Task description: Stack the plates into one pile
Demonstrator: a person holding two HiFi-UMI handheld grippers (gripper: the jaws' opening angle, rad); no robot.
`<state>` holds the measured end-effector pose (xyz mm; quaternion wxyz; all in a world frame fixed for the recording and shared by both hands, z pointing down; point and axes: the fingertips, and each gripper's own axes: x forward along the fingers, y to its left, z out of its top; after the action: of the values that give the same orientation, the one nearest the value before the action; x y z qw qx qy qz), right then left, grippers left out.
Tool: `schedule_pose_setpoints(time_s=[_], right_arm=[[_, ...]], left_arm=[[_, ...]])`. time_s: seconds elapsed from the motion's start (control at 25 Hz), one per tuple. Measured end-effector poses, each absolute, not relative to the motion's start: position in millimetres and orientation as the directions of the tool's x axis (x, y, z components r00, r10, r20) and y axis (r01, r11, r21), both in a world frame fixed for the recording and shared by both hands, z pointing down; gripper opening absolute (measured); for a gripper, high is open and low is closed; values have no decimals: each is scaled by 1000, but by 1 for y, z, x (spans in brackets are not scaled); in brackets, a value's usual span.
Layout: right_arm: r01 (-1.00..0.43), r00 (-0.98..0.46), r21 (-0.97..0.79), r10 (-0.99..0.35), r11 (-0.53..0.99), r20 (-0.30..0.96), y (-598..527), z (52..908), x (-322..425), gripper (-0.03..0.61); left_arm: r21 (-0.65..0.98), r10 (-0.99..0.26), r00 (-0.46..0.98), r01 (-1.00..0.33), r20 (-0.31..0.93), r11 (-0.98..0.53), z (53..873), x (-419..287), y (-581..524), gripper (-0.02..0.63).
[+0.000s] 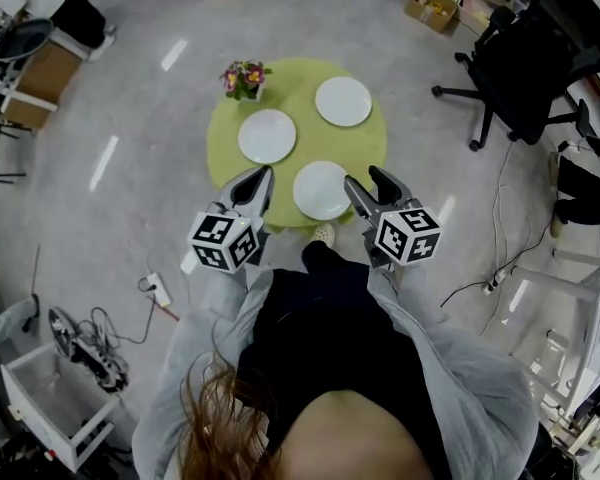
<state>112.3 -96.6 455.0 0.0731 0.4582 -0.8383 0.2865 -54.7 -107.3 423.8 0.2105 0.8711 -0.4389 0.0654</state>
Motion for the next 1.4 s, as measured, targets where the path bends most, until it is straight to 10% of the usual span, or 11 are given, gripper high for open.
schedule_pose_setpoints(time_s=[1.4], right_arm=[[-679, -659, -718, -557, 152, 506, -106, 562, 124, 244]], left_arm=[[374, -690, 586, -808, 424, -456, 504, -73, -117, 12]])
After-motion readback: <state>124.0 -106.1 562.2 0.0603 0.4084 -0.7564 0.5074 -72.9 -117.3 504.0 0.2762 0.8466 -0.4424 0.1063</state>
